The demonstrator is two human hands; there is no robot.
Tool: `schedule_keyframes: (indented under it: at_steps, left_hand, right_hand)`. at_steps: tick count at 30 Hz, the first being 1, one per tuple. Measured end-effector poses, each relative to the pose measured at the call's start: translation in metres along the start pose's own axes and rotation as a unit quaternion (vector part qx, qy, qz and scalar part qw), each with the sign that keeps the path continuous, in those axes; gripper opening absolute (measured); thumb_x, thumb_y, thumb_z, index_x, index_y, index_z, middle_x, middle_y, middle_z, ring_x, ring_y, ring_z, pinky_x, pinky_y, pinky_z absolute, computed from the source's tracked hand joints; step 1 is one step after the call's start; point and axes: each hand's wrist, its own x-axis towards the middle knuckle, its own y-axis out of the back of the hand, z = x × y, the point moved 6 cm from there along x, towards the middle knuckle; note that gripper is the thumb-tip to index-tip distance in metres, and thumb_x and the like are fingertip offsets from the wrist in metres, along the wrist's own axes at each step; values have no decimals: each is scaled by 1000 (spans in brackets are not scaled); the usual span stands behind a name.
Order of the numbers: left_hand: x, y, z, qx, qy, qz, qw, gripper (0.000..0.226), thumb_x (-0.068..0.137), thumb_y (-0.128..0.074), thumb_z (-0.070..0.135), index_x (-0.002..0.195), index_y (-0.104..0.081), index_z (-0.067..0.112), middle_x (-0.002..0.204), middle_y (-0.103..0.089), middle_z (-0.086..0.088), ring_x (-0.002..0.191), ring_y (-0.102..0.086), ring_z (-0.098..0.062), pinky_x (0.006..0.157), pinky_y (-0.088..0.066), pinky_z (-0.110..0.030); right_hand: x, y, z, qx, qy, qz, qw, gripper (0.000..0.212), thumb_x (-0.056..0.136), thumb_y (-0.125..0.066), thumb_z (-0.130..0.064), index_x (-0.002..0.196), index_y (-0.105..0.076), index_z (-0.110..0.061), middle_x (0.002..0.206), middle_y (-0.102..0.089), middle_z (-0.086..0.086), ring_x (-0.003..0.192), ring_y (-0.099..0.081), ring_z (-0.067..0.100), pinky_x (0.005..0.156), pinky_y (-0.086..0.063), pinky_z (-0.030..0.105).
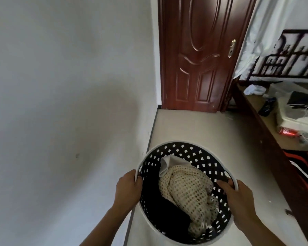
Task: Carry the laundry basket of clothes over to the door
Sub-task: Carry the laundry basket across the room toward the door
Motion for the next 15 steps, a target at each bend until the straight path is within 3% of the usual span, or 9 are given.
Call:
schedule_keyframes:
  at_steps: [5, 7, 10, 15]
  left_hand:
    - [93, -34, 43, 10, -67, -53, 996, 26, 90, -44, 15, 68, -55, 5, 57, -52, 1, 52, -47, -13, 50, -34, -25]
    - [129, -56, 54, 9, -69, -70, 995, 26, 90, -44, 15, 69, -56, 3, 59, -54, 0, 52, -46, -11, 49, -34, -24]
    - [184, -92, 75, 12, -71, -88, 994, 27, 90, -45, 17, 68, -54, 5, 58, -53, 1, 52, -46, -11, 49, -33, -24]
    - [276, -146, 122, 15, -54, -104, 993, 27, 90, -45, 16, 65, -53, 8, 56, -54, 1, 51, -48, -14, 52, -37, -28]
  right_hand:
    - [67, -4, -22, 16, -19, 67, 997, 36, 78, -73, -17, 87, -54, 13, 92, -66, 37, 79, -64, 45, 77, -54, 56]
    - [99, -6, -30, 29, -24, 83, 996, 36, 78, -73, -16, 85, -54, 13, 87, -65, 37, 76, -63, 42, 76, -54, 54]
    - [159, -11, -41, 38, -27, 91, 995, 30, 78, -73, -15, 71, -50, 3, 70, -55, 24, 70, -54, 31, 65, -48, 46]
    - [270, -17, -69, 38, -38, 90, 994, 27, 78, -73, -12, 67, -49, -6, 66, -52, 17, 67, -50, 28, 63, -40, 38]
